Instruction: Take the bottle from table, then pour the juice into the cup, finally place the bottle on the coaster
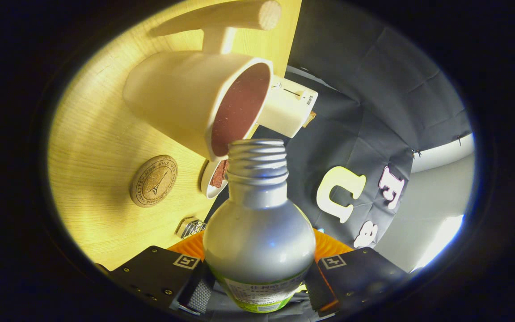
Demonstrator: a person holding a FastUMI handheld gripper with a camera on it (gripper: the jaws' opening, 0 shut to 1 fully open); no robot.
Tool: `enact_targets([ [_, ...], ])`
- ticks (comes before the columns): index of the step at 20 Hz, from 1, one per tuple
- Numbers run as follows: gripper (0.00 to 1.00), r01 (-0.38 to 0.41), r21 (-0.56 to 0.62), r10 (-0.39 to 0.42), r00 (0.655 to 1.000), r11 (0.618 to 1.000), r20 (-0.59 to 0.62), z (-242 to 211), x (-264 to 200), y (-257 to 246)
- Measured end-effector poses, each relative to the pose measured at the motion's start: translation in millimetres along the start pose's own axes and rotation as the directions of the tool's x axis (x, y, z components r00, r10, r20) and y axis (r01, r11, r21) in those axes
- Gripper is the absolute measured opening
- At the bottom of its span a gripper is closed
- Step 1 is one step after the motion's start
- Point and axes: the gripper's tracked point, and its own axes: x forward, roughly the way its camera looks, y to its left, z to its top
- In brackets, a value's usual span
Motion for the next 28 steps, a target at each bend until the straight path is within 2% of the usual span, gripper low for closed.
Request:
enact_targets([
  [14,0.83,0.001,0.065,-0.001,1.000,0.998,-0.004,0.0,0.8,4.1],
  [23,0.83,0.004,0.199,-0.002,1.000,0.980,-0.007,-2.5,1.3,7.9],
  [28,0.83,0.042,0.338,-0.034,0.999,0.940,-0.030,-13.9,1.8,4.5],
])
